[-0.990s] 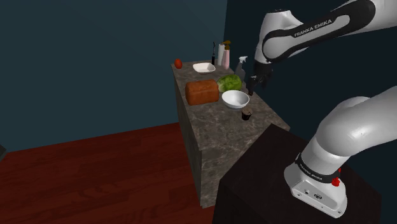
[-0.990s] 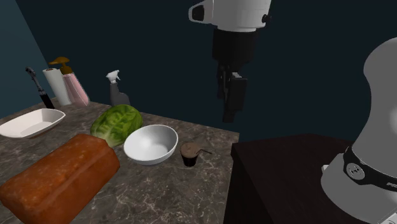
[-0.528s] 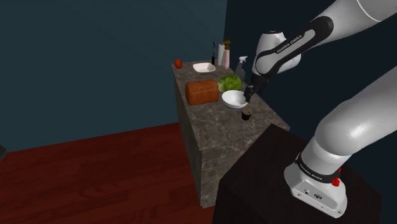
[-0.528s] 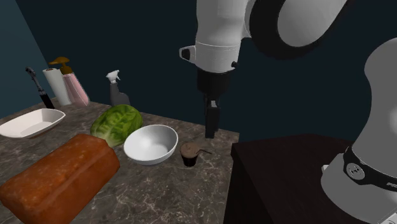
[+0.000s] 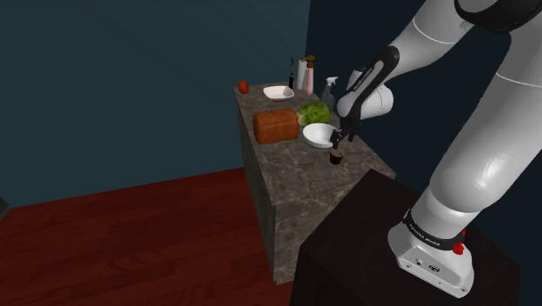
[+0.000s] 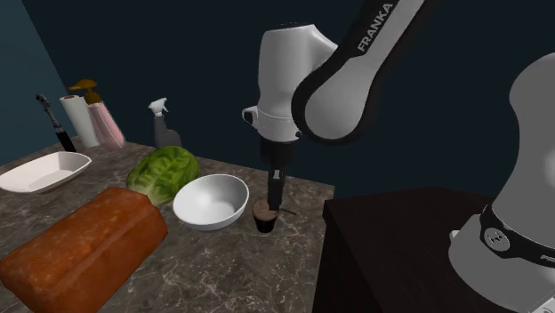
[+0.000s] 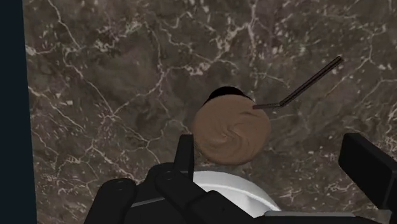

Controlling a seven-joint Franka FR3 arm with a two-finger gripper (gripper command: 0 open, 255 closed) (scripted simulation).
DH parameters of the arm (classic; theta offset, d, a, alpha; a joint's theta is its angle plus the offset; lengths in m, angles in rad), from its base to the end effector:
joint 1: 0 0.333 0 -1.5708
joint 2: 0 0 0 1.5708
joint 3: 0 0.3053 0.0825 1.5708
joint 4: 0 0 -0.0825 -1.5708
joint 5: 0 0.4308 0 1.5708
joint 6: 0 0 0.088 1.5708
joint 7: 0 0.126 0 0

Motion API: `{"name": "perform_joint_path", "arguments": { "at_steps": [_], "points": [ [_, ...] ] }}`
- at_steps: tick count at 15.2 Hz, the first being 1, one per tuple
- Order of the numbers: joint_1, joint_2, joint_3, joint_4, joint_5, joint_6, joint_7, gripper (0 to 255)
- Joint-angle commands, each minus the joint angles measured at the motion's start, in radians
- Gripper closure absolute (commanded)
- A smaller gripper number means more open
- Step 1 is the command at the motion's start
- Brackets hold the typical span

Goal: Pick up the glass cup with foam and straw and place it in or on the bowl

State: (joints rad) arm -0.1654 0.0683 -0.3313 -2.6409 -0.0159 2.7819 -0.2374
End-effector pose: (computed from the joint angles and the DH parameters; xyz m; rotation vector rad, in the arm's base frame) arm 0.3996 -0.2200 0.1578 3.0636 -0.3742 0.0942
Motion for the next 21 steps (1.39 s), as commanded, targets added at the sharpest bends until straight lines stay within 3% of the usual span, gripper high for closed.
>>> {"name": "perform_joint_path", "arguments": {
  "at_steps": [1, 2, 9, 18, 19, 21],
  "points": [
    [-0.022, 0.098, 0.017, 0.039, 0.101, 0.060, -0.084, 0],
    [-0.042, 0.138, 0.036, 0.057, 0.143, 0.081, -0.119, 0],
    [-0.108, 0.257, 0.119, 0.089, 0.231, 0.168, -0.186, 0],
    [-0.115, 0.266, 0.126, 0.092, 0.236, 0.175, -0.190, 0],
    [-0.115, 0.266, 0.126, 0.092, 0.236, 0.175, -0.190, 255],
    [-0.115, 0.266, 0.126, 0.092, 0.236, 0.175, -0.190, 255]
  ]
}}
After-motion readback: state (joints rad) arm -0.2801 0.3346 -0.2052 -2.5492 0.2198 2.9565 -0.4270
